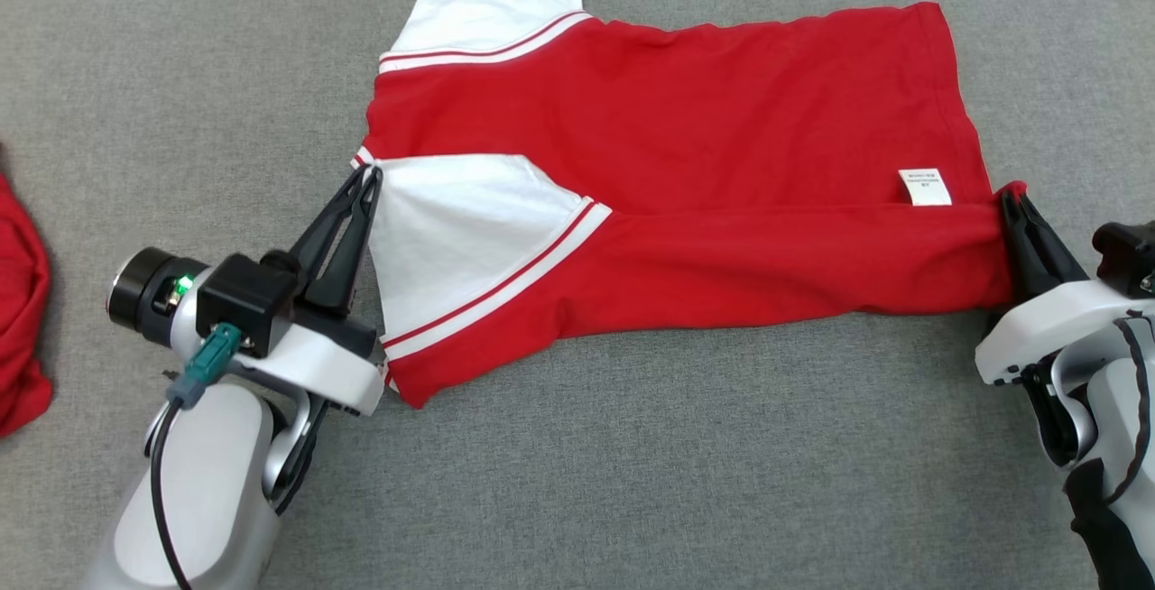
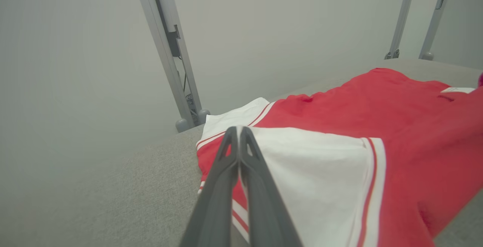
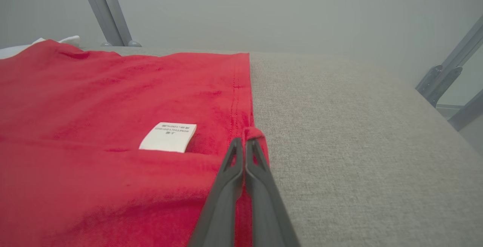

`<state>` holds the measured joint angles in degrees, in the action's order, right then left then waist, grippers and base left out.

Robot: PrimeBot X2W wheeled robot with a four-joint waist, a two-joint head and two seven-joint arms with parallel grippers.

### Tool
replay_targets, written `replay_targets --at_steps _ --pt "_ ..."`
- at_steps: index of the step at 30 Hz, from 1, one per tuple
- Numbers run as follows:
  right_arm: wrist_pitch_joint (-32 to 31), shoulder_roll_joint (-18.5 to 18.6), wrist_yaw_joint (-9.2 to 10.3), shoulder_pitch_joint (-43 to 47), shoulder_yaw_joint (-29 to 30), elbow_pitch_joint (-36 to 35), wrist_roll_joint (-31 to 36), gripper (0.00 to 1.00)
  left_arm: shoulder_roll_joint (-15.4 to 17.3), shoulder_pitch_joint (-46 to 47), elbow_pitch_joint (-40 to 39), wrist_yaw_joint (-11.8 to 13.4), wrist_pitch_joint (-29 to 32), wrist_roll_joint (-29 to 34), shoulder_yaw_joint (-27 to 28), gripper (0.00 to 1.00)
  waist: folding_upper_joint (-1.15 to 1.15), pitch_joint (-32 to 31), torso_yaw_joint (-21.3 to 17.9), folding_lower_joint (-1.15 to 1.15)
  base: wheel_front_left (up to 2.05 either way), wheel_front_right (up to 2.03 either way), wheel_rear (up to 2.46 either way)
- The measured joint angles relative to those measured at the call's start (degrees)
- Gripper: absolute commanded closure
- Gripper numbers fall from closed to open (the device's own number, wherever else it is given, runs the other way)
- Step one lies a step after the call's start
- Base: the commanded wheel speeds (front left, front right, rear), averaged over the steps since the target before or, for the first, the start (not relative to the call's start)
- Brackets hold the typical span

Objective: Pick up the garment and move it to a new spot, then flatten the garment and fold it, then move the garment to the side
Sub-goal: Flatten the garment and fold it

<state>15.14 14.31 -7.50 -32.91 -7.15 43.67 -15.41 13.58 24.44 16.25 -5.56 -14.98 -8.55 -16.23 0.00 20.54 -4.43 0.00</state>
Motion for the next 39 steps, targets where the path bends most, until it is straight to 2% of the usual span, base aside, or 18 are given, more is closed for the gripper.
replay_targets --at_steps 2,4,5,6,7,8,9,12,15,20,26,29,33,35,36,37,38,39 --pt "0.0 -0.1 0.00 -0.9 -0.1 0.5 0.1 0.95 -0.5 1.6 1.7 -0.2 0.0 0.0 0.0 1.00 0.00 0.4 -0.1 0.00 0.00 0.00 0.00" --pt "0.0 -0.3 0.00 -1.4 -0.1 1.0 0.3 0.81 -0.9 2.7 3.4 -0.5 0.0 0.1 -0.2 1.00 0.00 0.7 -0.2 0.00 0.00 0.00 0.00" --pt "0.0 -0.5 0.00 -1.6 -0.2 1.2 0.4 0.70 -1.1 3.0 4.1 -0.5 0.0 0.2 -0.3 1.00 0.00 0.7 -0.3 0.00 0.00 0.00 0.00" --pt "0.0 -0.5 0.00 -1.7 -0.1 1.1 0.6 0.60 -1.3 3.2 4.7 -0.5 0.0 0.3 -0.5 0.91 0.00 0.8 -0.3 0.00 0.00 0.00 0.00" --pt "0.0 -0.6 0.00 -1.8 0.1 0.8 1.0 0.00 -1.5 3.4 5.3 -0.7 0.0 0.4 -0.5 0.54 0.00 0.7 -0.4 0.00 0.00 0.00 0.00" --pt "0.0 -0.7 0.00 -1.8 0.4 0.0 1.5 0.00 -1.8 3.5 5.7 -0.7 0.0 0.3 -0.2 0.02 0.00 0.7 -0.5 0.00 0.00 0.00 0.00" --pt "0.0 -0.7 0.00 -1.8 0.8 -1.0 1.9 0.00 -2.1 3.6 5.8 -0.7 0.0 0.0 0.3 0.00 0.00 0.5 -0.6 0.00 0.00 0.00 0.00" --pt "0.0 -1.2 0.00 -0.1 2.5 -4.8 2.4 0.00 -2.9 2.5 4.8 0.1 0.0 -1.4 2.5 0.00 0.00 -0.1 -0.7 0.00 0.00 0.00 0.00" --pt "0.0 -1.5 0.00 4.1 4.3 -7.8 2.8 0.00 -5.3 -2.4 4.2 1.3 0.1 -6.0 5.8 0.00 0.00 -1.1 -0.9 0.00 0.00 0.00 0.00" --pt "0.0 -2.1 0.00 9.2 7.3 -9.7 2.9 0.00 -8.7 -11.9 0.6 4.3 5.9 -13.3 8.0 0.00 0.00 -2.6 -1.2 0.00 0.00 0.00 0.00" --pt "0.0 -2.4 0.00 11.9 9.6 -10.3 3.4 0.00 -10.0 -19.4 -6.8 8.7 13.2 -16.9 6.9 0.00 0.00 -3.8 -0.6 0.00 0.00 0.00 0.00" --pt "0.0 -2.6 0.00 12.1 9.7 -9.9 3.4 0.00 -10.3 -21.4 -8.5 9.8 18.1 -18.3 5.3 0.00 0.00 -4.2 -0.6 0.00 0.00 0.00 0.00" --pt "0.0 -3.1 0.00 11.8 8.0 -8.4 3.0 0.00 -10.2 -21.8 -9.0 11.2 21.1 -18.2 4.8 0.00 0.00 -3.8 -0.9 0.00 0.00 0.00 0.00" --pt "0.0 -3.2 0.00 11.2 6.9 -7.2 2.1 0.00 -10.1 -21.3 -8.6 11.7 21.5 -18.2 4.8 0.17 0.00 -3.6 -1.1 0.00 0.00 0.00 0.00" --pt "0.0 -3.3 0.00 10.9 6.2 -6.6 1.5 0.00 -10.1 -20.9 -8.3 11.7 21.5 -18.2 4.8 0.45 0.00 -3.5 -1.2 0.00 0.00 0.00 0.00" --pt "0.0 -3.4 0.00 10.6 5.5 -5.9 0.9 0.00 -10.0 -20.5 -8.0 11.7 21.6 -18.2 4.8 0.68 0.00 -3.4 -1.3 0.00 0.00 0.00 0.00" --pt "0.0 -3.4 0.00 10.3 4.7 -5.2 -0.2 0.00 -9.8 -20.1 -7.7 11.6 21.9 -18.1 4.6 1.00 0.00 -3.3 -1.4 0.00 0.00 0.00 0.00" --pt "0.0 -3.5 0.00 10.0 4.0 -4.5 -1.6 0.00 -9.5 -19.9 -7.3 11.6 22.0 -18.0 4.4 1.00 0.00 -3.2 -1.5 0.00 0.00 0.00 0.00"
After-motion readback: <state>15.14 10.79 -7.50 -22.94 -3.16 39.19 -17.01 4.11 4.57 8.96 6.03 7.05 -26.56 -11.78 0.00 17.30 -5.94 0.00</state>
